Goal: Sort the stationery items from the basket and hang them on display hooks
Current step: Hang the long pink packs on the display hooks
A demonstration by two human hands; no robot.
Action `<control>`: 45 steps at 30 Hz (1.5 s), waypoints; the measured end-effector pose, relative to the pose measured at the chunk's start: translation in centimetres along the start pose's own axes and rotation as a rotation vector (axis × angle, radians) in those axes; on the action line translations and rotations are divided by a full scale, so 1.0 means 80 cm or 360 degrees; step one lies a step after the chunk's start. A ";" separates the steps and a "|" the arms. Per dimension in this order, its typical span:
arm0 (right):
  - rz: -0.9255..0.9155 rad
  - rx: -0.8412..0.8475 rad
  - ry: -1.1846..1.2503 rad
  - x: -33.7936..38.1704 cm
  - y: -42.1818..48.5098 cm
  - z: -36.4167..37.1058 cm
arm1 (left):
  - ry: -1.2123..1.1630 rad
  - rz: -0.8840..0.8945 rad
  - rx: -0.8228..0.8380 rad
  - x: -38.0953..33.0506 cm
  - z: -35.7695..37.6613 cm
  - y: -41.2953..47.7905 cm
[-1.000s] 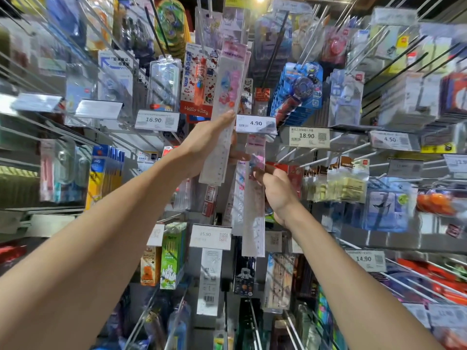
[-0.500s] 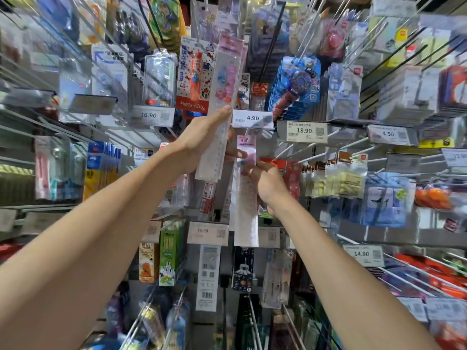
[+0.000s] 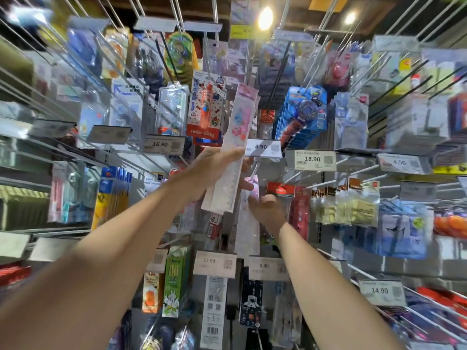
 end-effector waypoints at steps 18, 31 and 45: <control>-0.0726 -0.0009 0.1179 0.141 -0.132 -0.080 | 0.0348 0.0101 -0.0054 -0.004 0.002 0.001; -0.0522 0.0256 0.0975 0.015 -0.159 -0.074 | -0.0119 -0.0095 -0.0004 0.008 0.004 0.012; -0.0652 0.0289 0.0884 0.024 -0.143 -0.054 | -0.0121 -0.0077 -0.0014 0.008 0.005 0.007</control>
Point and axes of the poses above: each hand's wrist, its own y-axis towards the middle knuckle, its own z-axis out of the palm, x = y × z, the point moved 9 cm from there along y, towards the middle knuckle, and after that the axes turned 6 degrees about y, right-handed, at the moved point
